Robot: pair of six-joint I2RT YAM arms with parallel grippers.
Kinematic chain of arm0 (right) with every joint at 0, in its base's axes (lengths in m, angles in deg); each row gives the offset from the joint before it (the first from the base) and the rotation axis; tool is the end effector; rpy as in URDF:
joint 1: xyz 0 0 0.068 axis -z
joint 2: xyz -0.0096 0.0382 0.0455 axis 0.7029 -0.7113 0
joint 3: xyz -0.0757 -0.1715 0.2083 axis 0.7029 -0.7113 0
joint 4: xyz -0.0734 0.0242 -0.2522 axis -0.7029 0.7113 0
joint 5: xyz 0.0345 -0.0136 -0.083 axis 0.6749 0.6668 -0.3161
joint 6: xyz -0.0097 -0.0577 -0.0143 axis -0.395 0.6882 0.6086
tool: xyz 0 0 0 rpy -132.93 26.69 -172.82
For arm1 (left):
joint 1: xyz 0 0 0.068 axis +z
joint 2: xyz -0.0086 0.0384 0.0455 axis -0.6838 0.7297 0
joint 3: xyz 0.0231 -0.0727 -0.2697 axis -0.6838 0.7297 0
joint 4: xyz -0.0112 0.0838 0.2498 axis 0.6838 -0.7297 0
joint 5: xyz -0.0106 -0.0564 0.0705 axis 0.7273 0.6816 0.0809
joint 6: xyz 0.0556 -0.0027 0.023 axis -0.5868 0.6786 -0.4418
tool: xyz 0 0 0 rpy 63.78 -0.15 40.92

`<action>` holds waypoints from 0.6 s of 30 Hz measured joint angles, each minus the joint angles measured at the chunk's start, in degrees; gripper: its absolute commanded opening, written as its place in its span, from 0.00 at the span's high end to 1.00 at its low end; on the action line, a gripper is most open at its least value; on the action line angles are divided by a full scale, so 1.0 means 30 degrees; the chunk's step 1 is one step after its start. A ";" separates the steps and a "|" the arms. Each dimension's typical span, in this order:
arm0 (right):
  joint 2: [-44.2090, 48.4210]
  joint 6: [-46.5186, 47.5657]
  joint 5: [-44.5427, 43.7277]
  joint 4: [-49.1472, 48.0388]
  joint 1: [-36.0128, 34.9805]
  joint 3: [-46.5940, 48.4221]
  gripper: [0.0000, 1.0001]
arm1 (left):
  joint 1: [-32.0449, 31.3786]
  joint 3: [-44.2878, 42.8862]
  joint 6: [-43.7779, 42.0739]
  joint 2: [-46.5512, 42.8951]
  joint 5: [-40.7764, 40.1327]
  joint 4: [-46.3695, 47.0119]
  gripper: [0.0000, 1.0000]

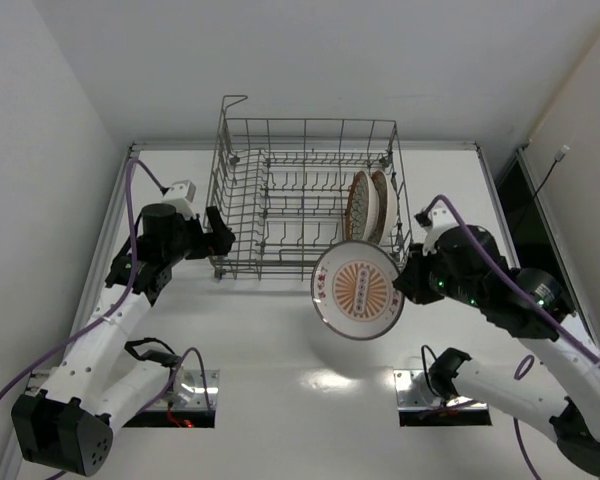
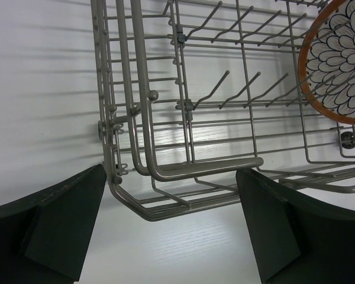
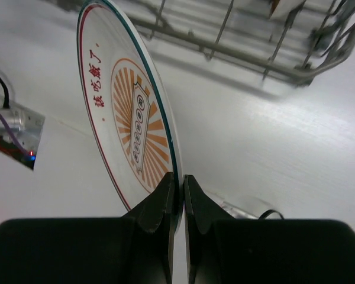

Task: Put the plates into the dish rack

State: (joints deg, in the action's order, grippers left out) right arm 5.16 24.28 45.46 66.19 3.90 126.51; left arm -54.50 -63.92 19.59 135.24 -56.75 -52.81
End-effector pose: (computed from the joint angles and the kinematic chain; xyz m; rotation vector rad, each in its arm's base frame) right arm 0.0978 0.0796 0.3659 -0.1054 2.3824 0.5509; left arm 0.2036 -0.0464 0.3034 -0.1699 2.1146 -0.5039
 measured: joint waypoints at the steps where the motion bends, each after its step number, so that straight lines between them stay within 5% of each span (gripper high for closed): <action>1: -0.0270 0.0117 -0.0452 0.0073 0.0000 0.0765 1.00 | 0.0000 0.0000 0.0000 0.0000 -0.0095 0.0000 0.09; 8: -0.4248 0.0372 -0.5348 0.1603 0.0015 0.6921 1.00 | 0.0000 0.0000 0.0000 0.0000 -0.0364 -0.0015 0.09; 18: -1.5839 0.1967 -1.0207 0.4255 0.0117 1.9963 1.00 | 0.0000 0.0000 0.0000 0.0000 -0.0437 -0.0007 0.09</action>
State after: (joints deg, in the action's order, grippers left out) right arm -42.36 30.18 14.83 78.96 4.25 186.39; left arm -54.50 -63.92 19.59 135.24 -58.06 -52.84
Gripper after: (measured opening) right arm 0.042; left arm 0.913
